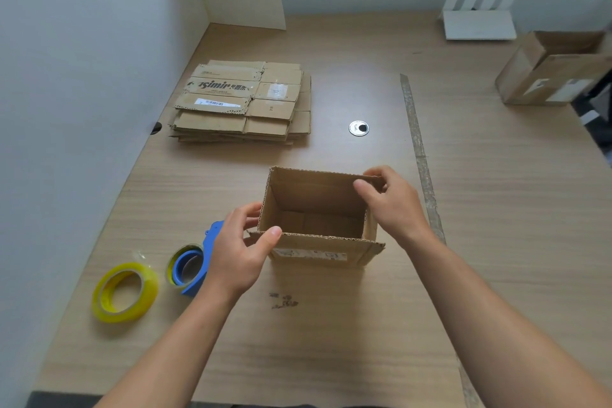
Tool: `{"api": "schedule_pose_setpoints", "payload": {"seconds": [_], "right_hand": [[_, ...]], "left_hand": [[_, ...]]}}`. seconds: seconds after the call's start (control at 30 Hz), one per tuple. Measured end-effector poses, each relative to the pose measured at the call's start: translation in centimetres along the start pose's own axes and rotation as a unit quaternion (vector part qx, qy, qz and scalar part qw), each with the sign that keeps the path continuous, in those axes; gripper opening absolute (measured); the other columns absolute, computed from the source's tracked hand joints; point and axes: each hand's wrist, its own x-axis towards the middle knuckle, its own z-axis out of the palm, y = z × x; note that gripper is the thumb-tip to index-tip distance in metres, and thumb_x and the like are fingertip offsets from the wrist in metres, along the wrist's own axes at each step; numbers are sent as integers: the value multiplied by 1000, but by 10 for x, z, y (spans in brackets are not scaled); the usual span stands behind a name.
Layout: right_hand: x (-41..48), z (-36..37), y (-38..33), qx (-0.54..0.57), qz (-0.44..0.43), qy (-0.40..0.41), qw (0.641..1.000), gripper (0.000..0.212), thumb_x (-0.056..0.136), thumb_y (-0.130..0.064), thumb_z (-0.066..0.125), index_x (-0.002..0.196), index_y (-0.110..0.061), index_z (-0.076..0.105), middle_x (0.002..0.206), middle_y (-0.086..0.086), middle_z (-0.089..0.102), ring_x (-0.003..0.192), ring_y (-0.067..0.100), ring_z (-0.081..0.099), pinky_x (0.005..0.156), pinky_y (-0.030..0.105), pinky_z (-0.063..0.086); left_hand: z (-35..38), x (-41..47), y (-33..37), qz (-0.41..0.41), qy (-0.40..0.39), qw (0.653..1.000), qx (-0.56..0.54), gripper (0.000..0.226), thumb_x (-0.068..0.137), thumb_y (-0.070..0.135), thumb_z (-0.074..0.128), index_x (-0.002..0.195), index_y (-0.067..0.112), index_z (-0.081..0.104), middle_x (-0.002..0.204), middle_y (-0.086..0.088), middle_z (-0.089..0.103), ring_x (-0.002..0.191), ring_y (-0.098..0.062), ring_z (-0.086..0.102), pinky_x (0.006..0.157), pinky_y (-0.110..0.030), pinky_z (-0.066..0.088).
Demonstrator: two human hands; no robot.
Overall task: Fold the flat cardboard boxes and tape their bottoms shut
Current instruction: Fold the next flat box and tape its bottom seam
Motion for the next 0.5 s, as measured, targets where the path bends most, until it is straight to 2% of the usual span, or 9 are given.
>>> {"api": "schedule_pose_setpoints", "payload": {"seconds": [0.03,0.13,0.23,0.3,0.4,0.5], "right_hand": [[0,-1,1,9,-3,10,1000,8,93,-36,64,94,-28,65,85,-15,63,77,-8,55,70,18,39],[1,-3,7,35,5,16,999,19,96,-39,59,81,-29,64,77,-12,63,69,-7,54,62,12,39],[7,-1,6,60,33,24,997,22,96,-41,60,80,-26,66,77,-12,64,72,0,54,66,21,41],[13,2,3,63,49,35,996,24,95,-43,60,78,-27,65,76,-14,64,74,1,55,66,22,40],[19,5,-1,46,61,42,996,27,95,-45,59,81,-23,66,77,-13,63,80,10,57,69,28,40],[20,7,-5,39,62,42,996,29,96,-46,58,86,-20,66,79,-12,63,81,12,56,72,29,39]], "left_hand": [[1,-2,-1,6,11,1000,-6,33,79,39,66,106,52,52,112,18,59,105,12,54,76,-8,46],[3,-7,-7,21,34,999,-22,31,80,34,66,105,49,55,109,14,61,105,5,58,77,-14,50],[4,-7,-10,24,35,999,-28,31,80,33,66,105,48,56,109,14,62,104,3,58,78,-17,51],[3,-6,-12,30,28,999,-22,32,80,34,66,107,49,56,109,17,60,106,1,58,80,-17,51],[3,-10,-15,70,17,997,9,29,82,45,64,109,49,54,108,22,60,106,-1,59,81,-15,51],[3,-11,-17,84,17,996,23,30,83,50,58,113,53,54,111,26,58,107,-3,59,85,-22,53]]}}
